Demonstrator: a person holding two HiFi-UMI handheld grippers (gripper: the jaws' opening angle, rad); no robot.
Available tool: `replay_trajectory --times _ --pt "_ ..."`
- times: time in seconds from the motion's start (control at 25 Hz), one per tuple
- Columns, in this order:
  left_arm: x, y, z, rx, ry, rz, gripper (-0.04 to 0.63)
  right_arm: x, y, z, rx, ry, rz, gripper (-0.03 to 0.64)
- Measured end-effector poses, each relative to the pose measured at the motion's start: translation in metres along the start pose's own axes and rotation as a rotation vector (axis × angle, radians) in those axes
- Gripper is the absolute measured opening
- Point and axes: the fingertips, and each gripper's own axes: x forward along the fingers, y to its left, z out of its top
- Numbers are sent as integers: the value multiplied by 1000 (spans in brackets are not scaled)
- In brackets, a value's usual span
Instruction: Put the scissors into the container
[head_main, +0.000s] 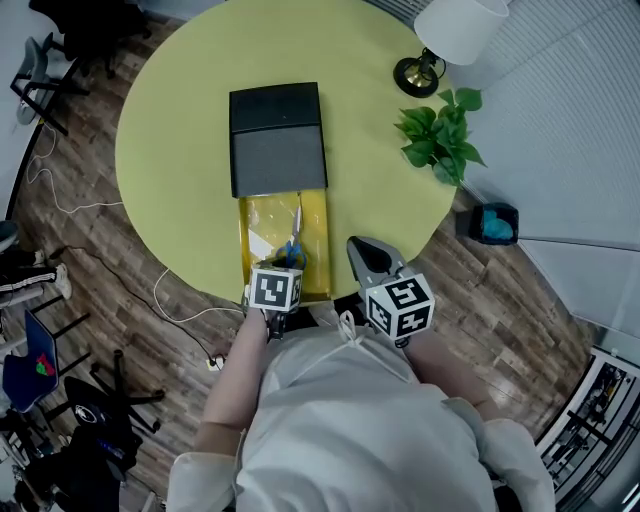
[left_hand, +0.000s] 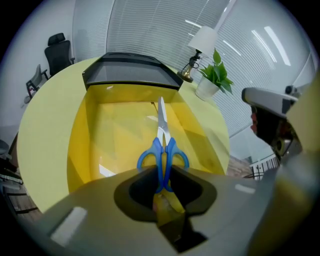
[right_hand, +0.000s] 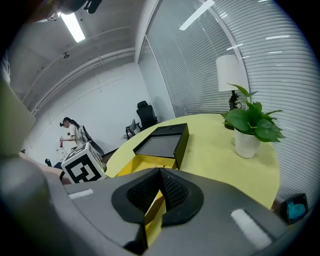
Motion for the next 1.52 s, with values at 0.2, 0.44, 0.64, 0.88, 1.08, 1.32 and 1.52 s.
replay_trajectory --times 0.2,0.44,0.64,0.88,1.08,1.32,1.52 --pt "-3 -6 1 8 -14 -44 138 0 10 -1 4 -2 -5 0" --pt "-10 -10 4 15 -64 -85 166 -1 18 -5 9 -6 -23 0" --pt "-25 -6 5 70 -75 -74 52 -5 27 2 5 -37 -48 0" --pt "-73 -11 38 138 -256 -78 6 -16 38 20 1 -107 -85 -1" --pt "-129 -24 74 280 -510 -43 8 -25 50 31 -14 -165 -129 0" --pt "-187 -36 94 398 -748 -66 8 -34 69 38 -24 -225 -153 -1" --pt "-216 -33 92 401 -912 -63 8 -42 76 39 -40 -253 -206 -2"
